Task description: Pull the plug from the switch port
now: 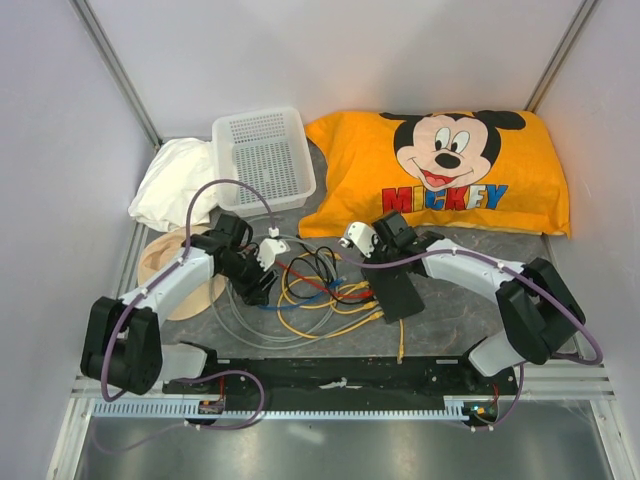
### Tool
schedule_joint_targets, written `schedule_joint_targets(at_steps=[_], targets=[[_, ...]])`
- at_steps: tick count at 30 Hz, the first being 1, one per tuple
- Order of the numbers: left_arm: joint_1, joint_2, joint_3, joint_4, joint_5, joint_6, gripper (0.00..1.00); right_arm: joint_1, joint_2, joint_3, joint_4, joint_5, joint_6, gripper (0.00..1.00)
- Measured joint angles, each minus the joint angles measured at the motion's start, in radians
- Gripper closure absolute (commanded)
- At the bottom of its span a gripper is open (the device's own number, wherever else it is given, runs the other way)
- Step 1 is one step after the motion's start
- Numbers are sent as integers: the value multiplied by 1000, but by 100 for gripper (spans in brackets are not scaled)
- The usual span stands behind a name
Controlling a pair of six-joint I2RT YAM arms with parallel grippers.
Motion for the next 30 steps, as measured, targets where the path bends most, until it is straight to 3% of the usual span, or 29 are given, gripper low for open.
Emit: schedule_joint_targets(at_steps=[6,11,12,13,16,22,25,30], targets=[[-87,66,-5,10,29,112,44,0,-11,-11,2,0,0,98],[-158,132,-21,5,36,158,57,0,-25,-26,7,0,0,97],[-162,146,-23,5,31,164,63,0,-27,-27,8,0,0,97],[-163,157,-29,7,25,175,77,0,-29,-29,8,0,0,97],[-162,144,-50,19,1,214,94,0,-32,-32,8,0,0,97],[-117,40,-111,-2,-82,286,98,-5,-44,-43,8,1,0,96],[7,-30,-151,-33,-151,352,98,-6,-58,-59,13,1,0,96],[121,-34,-156,-40,-185,397,98,-6,-65,-68,21,1,-1,96]])
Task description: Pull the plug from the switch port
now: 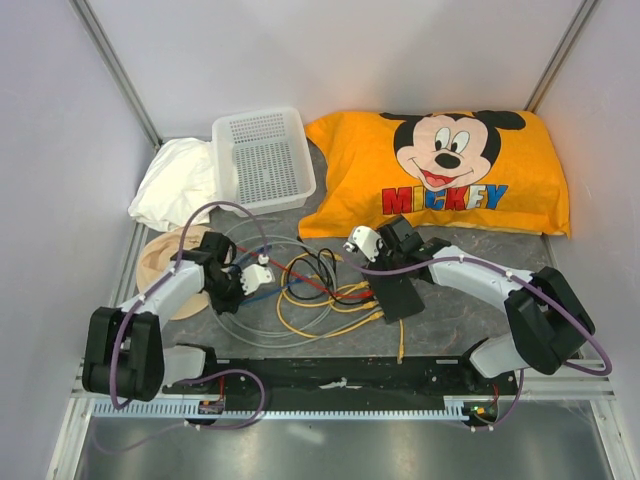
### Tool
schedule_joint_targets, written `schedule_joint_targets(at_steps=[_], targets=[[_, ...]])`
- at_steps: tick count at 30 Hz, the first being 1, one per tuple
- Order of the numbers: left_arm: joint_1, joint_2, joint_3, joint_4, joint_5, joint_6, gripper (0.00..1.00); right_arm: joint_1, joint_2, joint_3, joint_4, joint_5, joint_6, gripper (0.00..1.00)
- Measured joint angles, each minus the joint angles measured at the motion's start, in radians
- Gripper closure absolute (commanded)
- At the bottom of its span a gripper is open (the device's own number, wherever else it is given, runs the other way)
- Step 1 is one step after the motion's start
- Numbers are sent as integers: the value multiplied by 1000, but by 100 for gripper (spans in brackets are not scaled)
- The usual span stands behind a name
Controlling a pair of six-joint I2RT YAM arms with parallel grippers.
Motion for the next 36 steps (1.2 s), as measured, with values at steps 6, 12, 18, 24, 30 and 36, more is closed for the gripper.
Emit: schedule_joint_targets(at_steps=[6,12,18,24,30,36], targets=[[135,92,68,-2,-14,9,72,0,0,-1,2,0,1,95],[170,67,257,-116,63,3,32,-1,0,-1,3,-1,1,95],[38,54,695,-168,256,-142,28,-15,-3,-3,1,-1,1,94],[-129,185,838,-91,407,-388,31,-43,-4,-4,-3,-1,3,94],[-249,391,791,97,455,-666,39,-92,-16,-11,-17,-1,12,94],[-362,639,831,224,604,-851,45,-116,-43,-25,-49,-10,35,95]])
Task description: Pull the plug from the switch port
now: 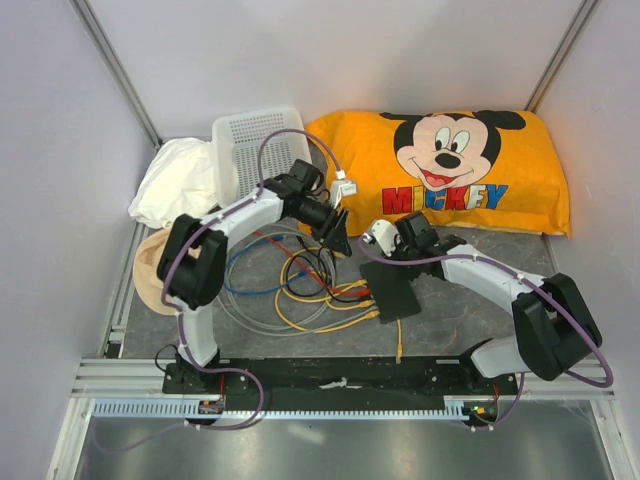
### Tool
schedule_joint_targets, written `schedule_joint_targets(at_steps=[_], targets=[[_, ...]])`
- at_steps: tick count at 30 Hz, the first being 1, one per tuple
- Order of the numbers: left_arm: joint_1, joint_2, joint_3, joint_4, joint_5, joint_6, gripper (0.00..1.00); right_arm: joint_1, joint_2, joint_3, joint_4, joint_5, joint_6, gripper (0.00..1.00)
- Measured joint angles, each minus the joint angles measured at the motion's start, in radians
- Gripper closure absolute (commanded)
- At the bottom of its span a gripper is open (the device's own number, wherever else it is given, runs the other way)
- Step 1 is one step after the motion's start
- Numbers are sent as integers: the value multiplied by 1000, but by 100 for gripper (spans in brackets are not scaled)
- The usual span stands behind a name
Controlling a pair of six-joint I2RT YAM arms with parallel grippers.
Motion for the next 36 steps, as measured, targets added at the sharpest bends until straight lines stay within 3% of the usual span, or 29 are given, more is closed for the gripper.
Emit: schedule_joint_targets(at_steps=[6,12,22,36], targets=[[-13,165,37,51,85,-105,47,-32,-5,26,-91,-22,49,95],[-24,254,45,71,118,-159,49,-65,-20,112,-186,-154,102,98],[-122,290,56,89,108,-196,51,-52,33,121,-210,-233,141,100],[-118,348,53,102,142,-250,63,-51,108,133,-187,-268,158,100]])
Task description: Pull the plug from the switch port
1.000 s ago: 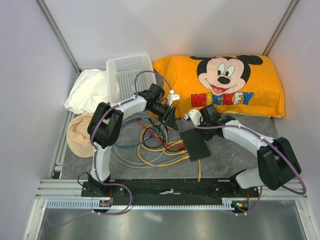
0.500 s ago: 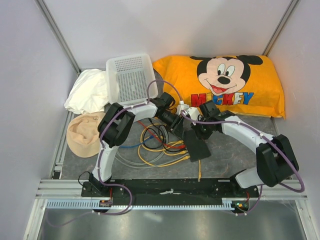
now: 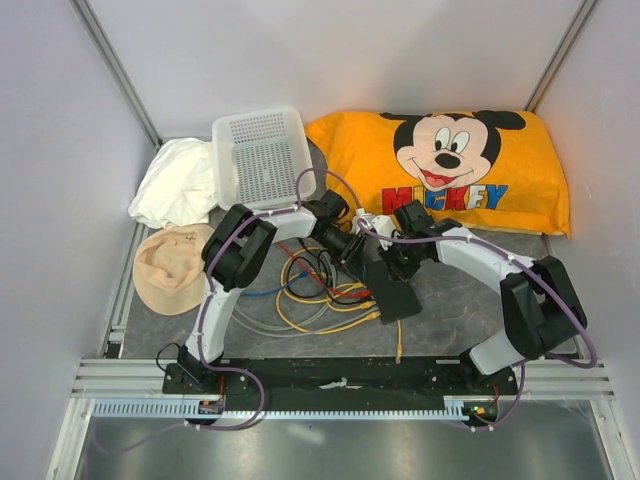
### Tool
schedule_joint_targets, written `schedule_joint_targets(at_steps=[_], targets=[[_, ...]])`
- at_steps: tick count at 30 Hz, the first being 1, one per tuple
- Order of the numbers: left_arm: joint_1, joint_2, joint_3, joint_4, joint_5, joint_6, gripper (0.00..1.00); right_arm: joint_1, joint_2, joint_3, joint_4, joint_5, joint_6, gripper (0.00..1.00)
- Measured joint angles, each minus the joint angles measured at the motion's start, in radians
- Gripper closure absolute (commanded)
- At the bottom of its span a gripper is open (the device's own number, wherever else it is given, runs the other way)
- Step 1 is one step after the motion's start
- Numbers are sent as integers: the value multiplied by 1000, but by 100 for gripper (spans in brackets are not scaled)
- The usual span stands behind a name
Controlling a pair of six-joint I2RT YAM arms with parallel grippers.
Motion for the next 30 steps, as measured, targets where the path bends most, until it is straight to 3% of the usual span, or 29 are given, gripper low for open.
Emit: schedule_joint_targets(at_steps=[19,22,30], targets=[[8,71,37,-59,98,-21,68,0,53,39,38,-19,35,100],[9,73,40,-62,101,-21,72,0,53,39,39,-19,37,100],[11,80,40,-61,105,-21,98,0,54,39,42,-19,37,100]])
